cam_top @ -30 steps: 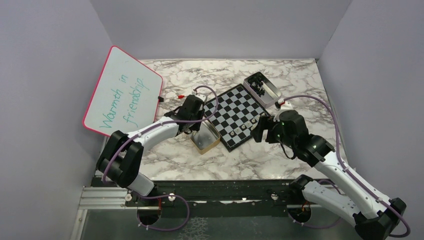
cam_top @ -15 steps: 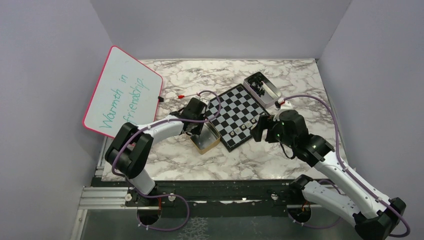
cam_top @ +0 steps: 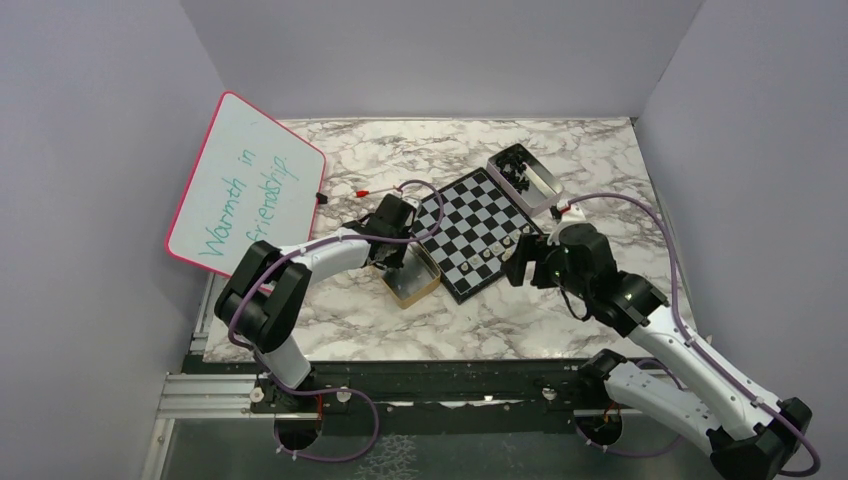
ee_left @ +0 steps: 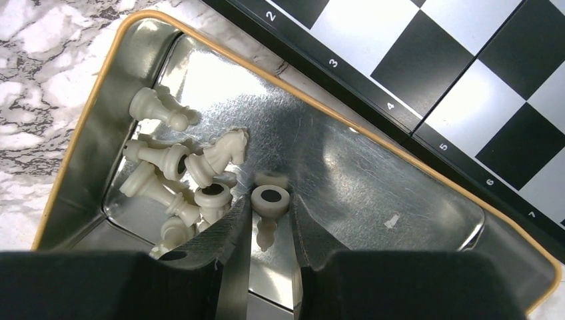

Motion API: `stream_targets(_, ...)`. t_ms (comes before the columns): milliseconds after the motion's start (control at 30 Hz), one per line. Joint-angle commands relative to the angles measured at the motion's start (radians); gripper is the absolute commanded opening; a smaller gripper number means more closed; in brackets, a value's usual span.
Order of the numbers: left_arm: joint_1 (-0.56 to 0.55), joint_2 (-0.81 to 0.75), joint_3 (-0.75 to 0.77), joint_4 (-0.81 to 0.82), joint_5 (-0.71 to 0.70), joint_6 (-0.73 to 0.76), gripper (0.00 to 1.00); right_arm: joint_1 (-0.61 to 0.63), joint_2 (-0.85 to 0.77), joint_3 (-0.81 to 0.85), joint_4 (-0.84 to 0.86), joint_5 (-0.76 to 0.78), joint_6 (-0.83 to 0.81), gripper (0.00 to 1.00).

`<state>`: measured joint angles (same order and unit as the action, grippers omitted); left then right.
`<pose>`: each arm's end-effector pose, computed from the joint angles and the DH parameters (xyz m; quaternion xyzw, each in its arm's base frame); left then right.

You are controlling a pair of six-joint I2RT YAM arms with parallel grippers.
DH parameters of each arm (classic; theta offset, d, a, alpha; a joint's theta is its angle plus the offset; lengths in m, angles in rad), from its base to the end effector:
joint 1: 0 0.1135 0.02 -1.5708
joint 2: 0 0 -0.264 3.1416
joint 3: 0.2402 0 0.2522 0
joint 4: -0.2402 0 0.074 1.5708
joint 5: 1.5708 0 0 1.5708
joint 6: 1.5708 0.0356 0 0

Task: Set up the chess pieces on the board
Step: Pick up the chess piece from the storage box, then adjust the chess piece.

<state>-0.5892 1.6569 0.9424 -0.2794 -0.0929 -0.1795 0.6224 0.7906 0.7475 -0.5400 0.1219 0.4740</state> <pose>0.2735 -0.1788 0.1696 0.1819 0.9403 -0.0653 0.2801 0.1430 0.0973 0.2903 -0.0364 0.8786 0.2008 0.4318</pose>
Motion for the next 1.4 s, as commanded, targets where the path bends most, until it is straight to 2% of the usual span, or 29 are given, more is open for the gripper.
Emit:
stream_targets(0,0.0,-0.038,0.023,-0.001,0.056,-0.068,0.16,0.0,-0.013,-0.019,0.021,0.027,0.025,0.86)
stream_targets(167,0.001,-0.094,0.02,0.011,0.12,-0.162,0.16,0.001,-0.025,-0.025,0.021,0.038,0.054,0.85)
stream_targets(367,0.001,-0.162,0.04,0.01,0.123,-0.255,0.15,0.0,-0.057,-0.051,0.095,0.018,0.03,0.84)
stream_targets(533,0.002,-0.216,0.039,0.058,0.201,-0.324,0.19,0.001,0.004,-0.053,0.242,0.033,0.026,0.84)
stream_targets(633,0.003,-0.267,0.018,0.126,0.25,-0.446,0.18,0.001,0.062,-0.044,0.364,-0.016,-0.013,0.82)
stream_targets(800,0.006,-0.327,0.017,0.198,0.337,-0.586,0.17,0.0,0.141,-0.045,0.617,-0.129,-0.227,0.79)
stream_targets(900,0.006,-0.366,0.0,0.237,0.362,-0.638,0.17,0.003,0.17,-0.07,0.78,-0.282,-0.444,0.74)
stream_targets(1000,0.008,-0.4,-0.018,0.237,0.371,-0.693,0.17,0.002,0.171,-0.095,0.889,-0.348,-0.637,0.74)
stream_targets(1067,0.01,-0.414,-0.019,0.217,0.39,-0.726,0.17,0.002,0.176,-0.105,0.938,-0.38,-0.748,0.74)
stream_targets(1200,0.017,-0.426,-0.013,0.17,0.446,-0.803,0.19,0.002,0.2,-0.137,0.992,-0.62,-0.996,0.75)
stream_targets(1367,0.049,-0.386,0.018,0.087,0.562,-0.765,0.2,0.004,0.226,-0.127,0.986,-0.695,-1.116,0.66)
